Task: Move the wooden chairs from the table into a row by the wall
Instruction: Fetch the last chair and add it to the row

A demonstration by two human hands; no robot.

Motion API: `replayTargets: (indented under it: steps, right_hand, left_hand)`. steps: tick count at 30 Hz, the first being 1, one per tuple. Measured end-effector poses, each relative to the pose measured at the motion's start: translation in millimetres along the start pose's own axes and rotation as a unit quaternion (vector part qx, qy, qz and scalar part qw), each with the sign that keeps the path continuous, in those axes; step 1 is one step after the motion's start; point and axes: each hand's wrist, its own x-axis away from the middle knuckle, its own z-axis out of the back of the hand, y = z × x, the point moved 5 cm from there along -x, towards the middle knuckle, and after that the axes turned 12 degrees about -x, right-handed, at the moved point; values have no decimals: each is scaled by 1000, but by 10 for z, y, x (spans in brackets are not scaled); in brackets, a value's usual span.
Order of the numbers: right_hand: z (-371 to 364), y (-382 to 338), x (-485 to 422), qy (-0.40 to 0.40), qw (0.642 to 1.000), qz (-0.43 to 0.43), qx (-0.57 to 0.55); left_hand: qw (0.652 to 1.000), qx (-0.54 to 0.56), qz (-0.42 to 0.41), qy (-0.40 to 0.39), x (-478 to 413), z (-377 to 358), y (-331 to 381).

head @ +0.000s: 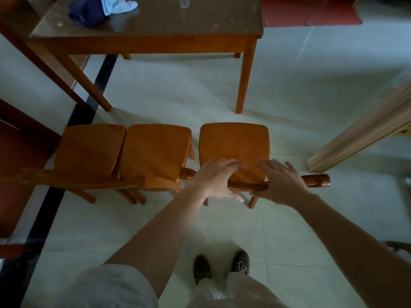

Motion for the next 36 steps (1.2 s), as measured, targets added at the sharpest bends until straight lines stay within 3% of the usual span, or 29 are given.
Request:
replayTargets:
  steps: [3, 5, 18, 36]
  right_hand:
    - [38, 413, 44, -77, 995, -39, 48]
    - [-5, 552, 77, -86, 992, -33, 81]
    - [-272, 311, 159, -45, 995, 0, 84]
    - [-429, -175, 176, -39, 998, -3, 55]
  left_hand:
    - [989, -10, 11, -146, 18, -13, -229]
    - [981, -31, 17, -191, 68, -79, -286]
    - [993, -61, -10, -105, 363, -124, -373]
    - [994, -69, -9, -87, 739, -185, -685]
